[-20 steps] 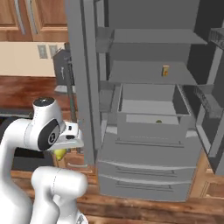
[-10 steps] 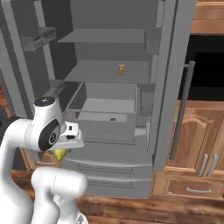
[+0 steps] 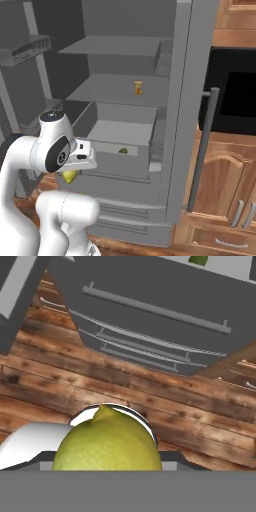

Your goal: Place the lemon and cucumber inside the fridge drawer. Close the drawer after placing the vegetables.

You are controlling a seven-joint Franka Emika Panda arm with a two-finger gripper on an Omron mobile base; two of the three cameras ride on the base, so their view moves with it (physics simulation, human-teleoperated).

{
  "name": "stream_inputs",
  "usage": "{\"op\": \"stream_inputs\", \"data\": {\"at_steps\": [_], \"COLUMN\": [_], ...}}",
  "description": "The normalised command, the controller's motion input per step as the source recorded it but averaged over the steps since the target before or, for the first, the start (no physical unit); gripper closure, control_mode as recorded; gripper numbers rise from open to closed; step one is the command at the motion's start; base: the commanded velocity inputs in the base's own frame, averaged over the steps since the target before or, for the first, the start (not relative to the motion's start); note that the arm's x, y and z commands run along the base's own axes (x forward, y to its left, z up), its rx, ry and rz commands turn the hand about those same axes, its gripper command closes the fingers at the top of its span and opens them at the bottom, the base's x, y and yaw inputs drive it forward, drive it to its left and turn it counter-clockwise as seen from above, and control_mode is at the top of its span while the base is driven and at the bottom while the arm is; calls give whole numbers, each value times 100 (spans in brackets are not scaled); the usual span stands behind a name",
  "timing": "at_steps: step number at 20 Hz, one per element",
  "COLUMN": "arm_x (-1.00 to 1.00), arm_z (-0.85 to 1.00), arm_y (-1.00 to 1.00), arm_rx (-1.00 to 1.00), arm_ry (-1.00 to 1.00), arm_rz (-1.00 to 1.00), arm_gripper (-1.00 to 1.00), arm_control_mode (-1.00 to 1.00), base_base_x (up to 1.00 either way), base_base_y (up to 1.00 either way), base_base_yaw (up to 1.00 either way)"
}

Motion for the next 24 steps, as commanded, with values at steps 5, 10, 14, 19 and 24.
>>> {"op": "stream_inputs", "data": {"at_steps": [5, 10, 14, 19, 24], "arm_x": [0, 0, 0, 0, 0], "arm_z": [0, 0, 0, 0, 0], "arm_y": [0, 0, 0, 0, 0], "arm_rx": [0, 0, 0, 0, 0], "arm_ry": [0, 0, 0, 0, 0], "arm_rz": [0, 0, 0, 0, 0], "arm_gripper": [100, 100, 100, 100, 100], "arm_control_mode": [100, 100, 100, 100, 100], "base_base_x": [51, 36, 40, 41, 29], "base_base_y": [-41, -59, -38, -35, -43], "base_base_yaw": [24, 22, 22, 23, 22]}}
